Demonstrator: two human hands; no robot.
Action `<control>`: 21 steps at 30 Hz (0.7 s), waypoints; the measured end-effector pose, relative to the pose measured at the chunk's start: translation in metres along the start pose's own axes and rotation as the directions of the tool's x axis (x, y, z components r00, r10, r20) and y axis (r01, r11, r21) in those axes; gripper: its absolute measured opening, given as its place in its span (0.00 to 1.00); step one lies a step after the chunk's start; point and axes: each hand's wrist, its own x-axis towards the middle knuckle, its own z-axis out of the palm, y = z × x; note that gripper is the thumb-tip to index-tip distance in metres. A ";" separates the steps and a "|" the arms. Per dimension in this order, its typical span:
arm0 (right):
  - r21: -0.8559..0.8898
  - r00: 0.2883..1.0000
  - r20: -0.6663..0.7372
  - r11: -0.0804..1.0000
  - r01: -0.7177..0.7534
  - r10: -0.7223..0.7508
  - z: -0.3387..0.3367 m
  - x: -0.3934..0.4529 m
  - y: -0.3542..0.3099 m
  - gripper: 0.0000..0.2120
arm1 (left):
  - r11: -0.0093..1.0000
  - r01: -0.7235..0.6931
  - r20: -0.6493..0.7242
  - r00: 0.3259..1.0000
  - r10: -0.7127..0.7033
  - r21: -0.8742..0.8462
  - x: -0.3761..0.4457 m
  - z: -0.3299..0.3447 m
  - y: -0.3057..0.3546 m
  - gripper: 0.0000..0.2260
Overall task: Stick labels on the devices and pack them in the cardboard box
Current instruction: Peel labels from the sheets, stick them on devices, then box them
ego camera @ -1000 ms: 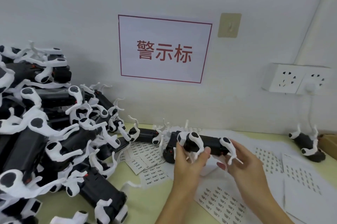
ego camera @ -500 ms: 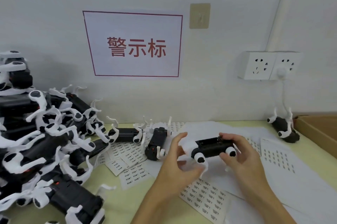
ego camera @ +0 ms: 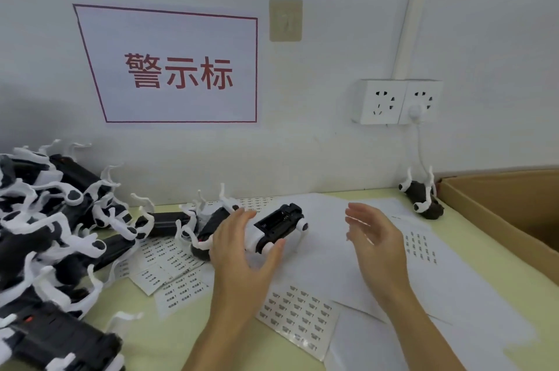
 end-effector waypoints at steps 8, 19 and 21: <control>-0.581 0.996 0.002 0.811 -0.072 0.090 -0.076 0.000 0.015 0.15 | 0.822 -0.518 0.083 0.854 0.514 0.237 -0.014 0.014 0.018 0.13; -0.873 0.937 0.296 0.451 0.185 0.188 -0.074 -0.026 0.024 0.23 | 0.852 -0.395 0.689 0.723 0.057 0.344 -0.045 0.062 0.051 0.28; -0.882 0.935 0.300 0.428 0.196 0.190 -0.074 -0.025 0.023 0.24 | 0.842 -0.345 0.702 0.710 -0.055 0.415 -0.048 0.071 0.053 0.32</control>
